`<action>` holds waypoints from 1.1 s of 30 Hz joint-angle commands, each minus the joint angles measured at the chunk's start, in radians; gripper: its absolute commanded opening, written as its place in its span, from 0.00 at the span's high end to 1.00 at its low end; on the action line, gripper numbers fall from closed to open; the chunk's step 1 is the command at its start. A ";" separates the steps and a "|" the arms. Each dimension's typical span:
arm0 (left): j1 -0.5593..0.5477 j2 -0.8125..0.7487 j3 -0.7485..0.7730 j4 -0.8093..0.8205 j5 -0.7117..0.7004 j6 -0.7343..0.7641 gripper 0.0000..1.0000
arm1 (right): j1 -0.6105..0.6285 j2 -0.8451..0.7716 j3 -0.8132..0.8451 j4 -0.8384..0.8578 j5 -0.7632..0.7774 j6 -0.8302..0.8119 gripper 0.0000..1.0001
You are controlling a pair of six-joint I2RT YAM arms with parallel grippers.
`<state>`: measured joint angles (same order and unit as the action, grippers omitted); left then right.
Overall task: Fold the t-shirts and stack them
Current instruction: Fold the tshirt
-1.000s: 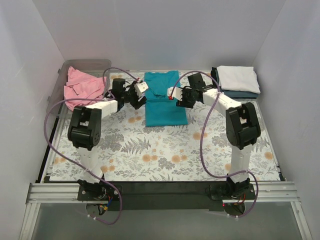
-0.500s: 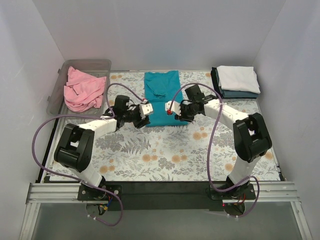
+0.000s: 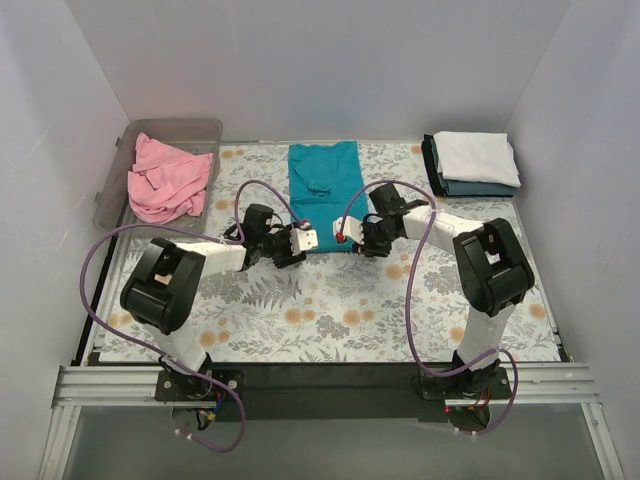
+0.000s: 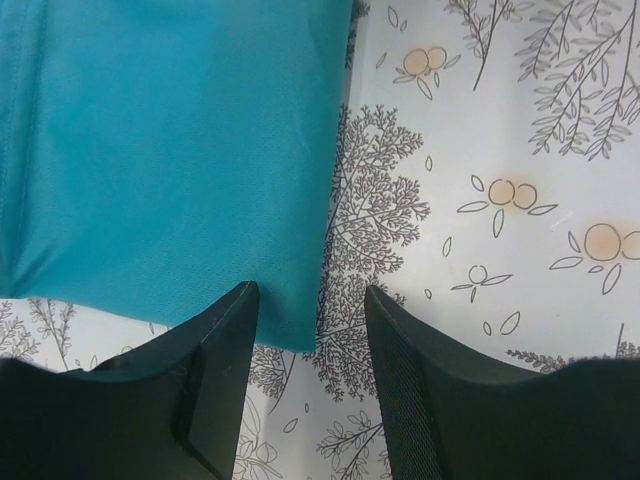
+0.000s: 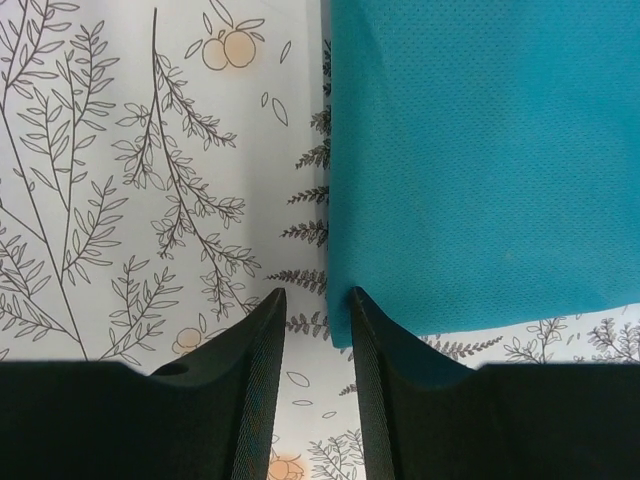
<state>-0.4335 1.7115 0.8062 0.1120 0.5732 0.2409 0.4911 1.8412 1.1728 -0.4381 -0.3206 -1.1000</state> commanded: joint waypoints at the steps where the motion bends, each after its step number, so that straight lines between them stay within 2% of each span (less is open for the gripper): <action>1: 0.001 0.013 -0.013 0.028 -0.013 0.063 0.55 | -0.002 0.007 -0.022 0.039 0.020 -0.023 0.62; 3: -0.001 0.025 -0.009 0.029 -0.019 0.069 0.56 | -0.002 0.019 -0.033 0.058 0.037 -0.021 0.66; 4: 0.001 0.042 -0.006 0.034 -0.027 0.070 0.59 | 0.000 0.024 -0.033 0.065 0.043 -0.021 0.72; 6: 0.001 0.057 0.005 0.037 -0.053 0.070 0.64 | 0.000 0.036 -0.033 0.075 0.060 -0.021 0.76; 8: -0.001 0.069 0.011 0.037 -0.070 0.077 0.74 | 0.000 0.041 -0.027 0.076 0.066 -0.017 0.86; 9: 0.001 0.068 0.016 0.038 -0.073 0.080 0.79 | -0.002 0.039 -0.021 0.076 0.071 -0.006 0.96; 10: 0.001 0.062 0.019 0.032 -0.075 0.078 0.94 | 0.000 0.035 -0.009 0.072 0.069 0.005 0.99; 11: -0.001 0.053 0.024 0.028 -0.075 0.063 1.00 | -0.002 0.023 0.002 0.064 0.060 0.018 0.99; 15: 0.001 -0.025 0.070 -0.073 -0.044 0.025 1.00 | 0.000 -0.025 0.131 -0.088 0.003 0.080 0.99; 19: 0.015 -0.093 0.157 -0.263 0.020 0.024 1.00 | 0.000 -0.105 0.163 -0.142 -0.012 0.091 0.99; 21: 0.022 -0.111 0.180 -0.300 0.036 0.018 1.00 | 0.000 -0.135 0.172 -0.159 -0.014 0.095 0.99; 27: 0.022 -0.206 0.159 -0.394 0.096 0.032 1.00 | 0.004 -0.203 0.119 -0.182 -0.012 0.097 0.99; 33: -0.004 -0.361 0.103 -0.610 0.187 0.118 1.00 | 0.052 -0.335 0.018 -0.234 -0.029 0.100 0.99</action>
<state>-0.4213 1.4536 0.9298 -0.3382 0.6662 0.3027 0.5129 1.5925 1.2263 -0.6018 -0.3138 -1.0145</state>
